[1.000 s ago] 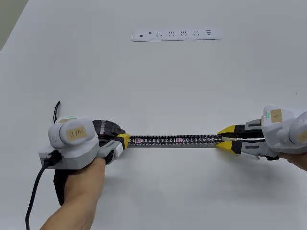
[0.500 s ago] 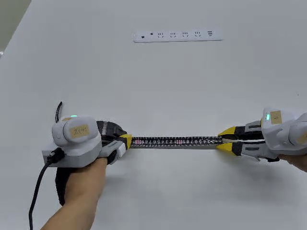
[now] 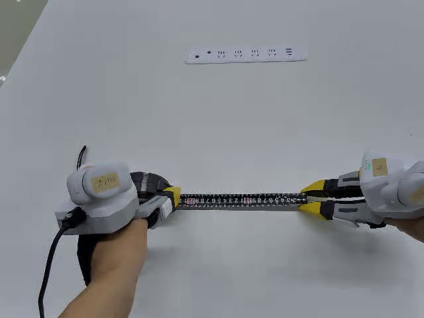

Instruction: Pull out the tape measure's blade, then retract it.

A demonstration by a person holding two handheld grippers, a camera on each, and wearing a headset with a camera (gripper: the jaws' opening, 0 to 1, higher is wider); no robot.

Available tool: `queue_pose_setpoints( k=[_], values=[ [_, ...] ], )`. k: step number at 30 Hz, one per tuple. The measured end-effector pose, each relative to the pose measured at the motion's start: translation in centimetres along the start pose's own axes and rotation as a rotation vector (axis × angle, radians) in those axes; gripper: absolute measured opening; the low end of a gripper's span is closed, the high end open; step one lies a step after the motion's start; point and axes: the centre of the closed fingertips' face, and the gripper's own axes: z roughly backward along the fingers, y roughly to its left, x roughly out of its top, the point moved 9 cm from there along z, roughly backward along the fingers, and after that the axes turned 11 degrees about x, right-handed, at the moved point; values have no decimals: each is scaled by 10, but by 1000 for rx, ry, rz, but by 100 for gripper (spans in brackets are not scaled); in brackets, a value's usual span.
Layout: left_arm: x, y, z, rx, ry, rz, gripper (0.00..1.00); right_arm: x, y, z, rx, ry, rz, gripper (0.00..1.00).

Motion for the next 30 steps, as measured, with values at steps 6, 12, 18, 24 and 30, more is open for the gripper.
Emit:
queue_pose_setpoints(
  k=[6,12,18,24,30],
  values=[
    [0,0,1,-1,-3,-4,61,0,0,0,-3,2,1,11],
    [-1,0,2,-8,-3,-3,60,1,0,1,-3,3,1,11],
    [0,1,1,-12,-4,-6,60,1,0,1,-4,0,1,11],
    [-1,1,0,-15,-5,-4,60,2,-1,0,-4,0,3,11],
    [0,1,1,-18,-5,0,60,2,-1,-1,-2,0,1,11]
  ],
)
